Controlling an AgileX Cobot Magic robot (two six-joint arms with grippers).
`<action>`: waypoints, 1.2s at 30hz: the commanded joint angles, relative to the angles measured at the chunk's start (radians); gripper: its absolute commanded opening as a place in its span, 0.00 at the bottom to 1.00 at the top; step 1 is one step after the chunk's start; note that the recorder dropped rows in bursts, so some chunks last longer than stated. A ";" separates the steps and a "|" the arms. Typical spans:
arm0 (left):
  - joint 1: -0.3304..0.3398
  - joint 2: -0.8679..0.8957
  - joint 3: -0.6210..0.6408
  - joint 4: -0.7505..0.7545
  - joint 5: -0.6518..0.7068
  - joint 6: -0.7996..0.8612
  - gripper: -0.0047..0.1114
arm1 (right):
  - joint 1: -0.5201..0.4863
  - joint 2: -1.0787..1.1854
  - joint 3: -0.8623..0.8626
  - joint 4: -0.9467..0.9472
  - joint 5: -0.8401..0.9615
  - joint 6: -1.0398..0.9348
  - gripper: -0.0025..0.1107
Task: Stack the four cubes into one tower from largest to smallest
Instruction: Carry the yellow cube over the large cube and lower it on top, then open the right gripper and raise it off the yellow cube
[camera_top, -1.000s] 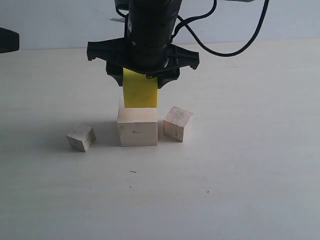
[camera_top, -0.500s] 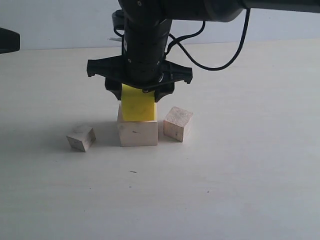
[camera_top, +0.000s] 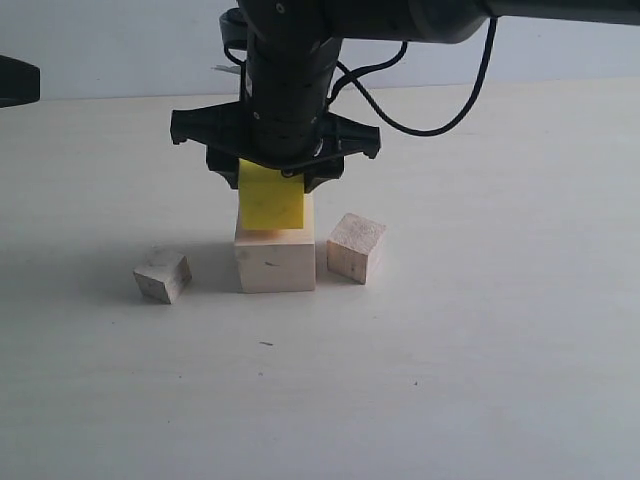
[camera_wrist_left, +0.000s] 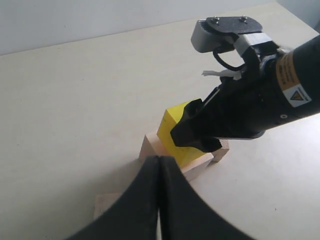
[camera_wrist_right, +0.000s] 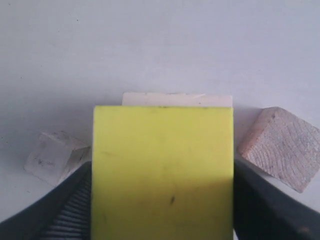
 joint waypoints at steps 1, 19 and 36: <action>-0.008 -0.006 0.001 -0.013 -0.010 0.000 0.04 | -0.003 -0.004 0.003 -0.016 -0.008 0.000 0.02; -0.008 -0.006 0.001 -0.013 -0.010 -0.002 0.04 | -0.003 0.028 0.005 -0.030 -0.007 0.000 0.02; -0.008 -0.006 0.001 -0.013 -0.010 -0.001 0.04 | -0.003 0.032 0.005 0.003 -0.007 -0.037 0.02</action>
